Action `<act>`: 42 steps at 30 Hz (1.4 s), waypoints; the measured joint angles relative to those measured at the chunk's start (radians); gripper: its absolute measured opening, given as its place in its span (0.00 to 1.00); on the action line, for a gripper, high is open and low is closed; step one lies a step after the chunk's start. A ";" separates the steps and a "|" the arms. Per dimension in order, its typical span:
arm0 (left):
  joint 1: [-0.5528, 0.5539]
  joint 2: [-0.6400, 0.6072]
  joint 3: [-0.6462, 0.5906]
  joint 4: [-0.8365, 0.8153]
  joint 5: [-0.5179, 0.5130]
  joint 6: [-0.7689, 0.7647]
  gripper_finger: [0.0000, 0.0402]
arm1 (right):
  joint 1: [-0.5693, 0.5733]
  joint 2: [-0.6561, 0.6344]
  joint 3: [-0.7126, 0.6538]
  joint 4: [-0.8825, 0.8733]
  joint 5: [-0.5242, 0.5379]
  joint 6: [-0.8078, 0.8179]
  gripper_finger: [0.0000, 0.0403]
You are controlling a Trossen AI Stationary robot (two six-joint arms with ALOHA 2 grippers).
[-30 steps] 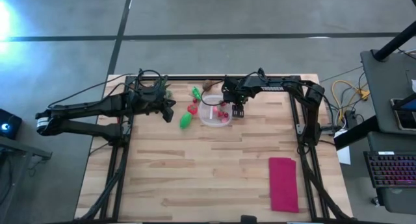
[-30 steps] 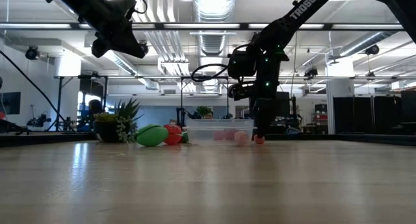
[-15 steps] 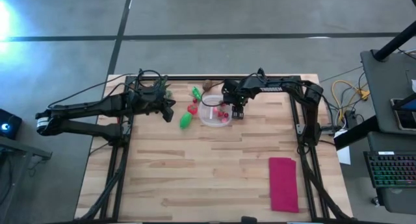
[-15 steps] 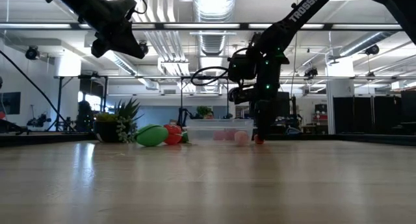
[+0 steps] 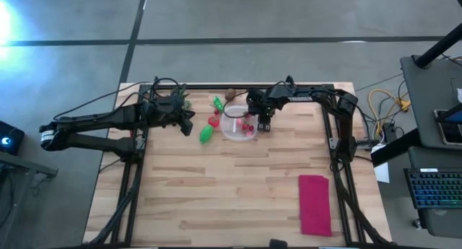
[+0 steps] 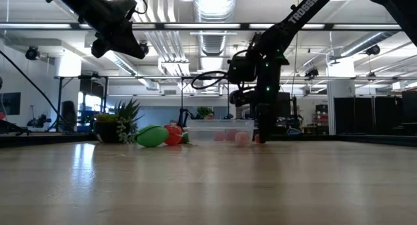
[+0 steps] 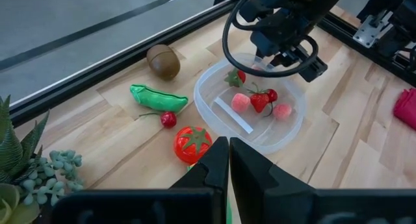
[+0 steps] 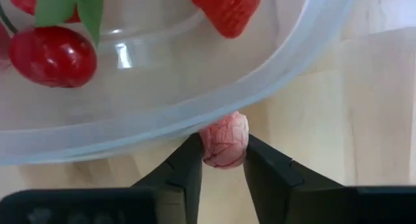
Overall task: Pick and placing Produce into tupperware
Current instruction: Put the peach into the transparent bin
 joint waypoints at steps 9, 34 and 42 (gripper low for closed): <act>0.000 0.000 0.000 0.001 0.000 0.001 0.00 | 0.000 -0.077 0.060 -0.126 0.008 0.018 0.20; 0.000 0.000 0.000 0.004 0.000 0.001 0.00 | 0.105 0.046 0.273 -0.134 0.010 0.216 0.27; 0.000 0.000 0.000 0.002 0.000 0.001 0.00 | 0.104 0.045 0.300 -0.193 0.028 0.239 0.51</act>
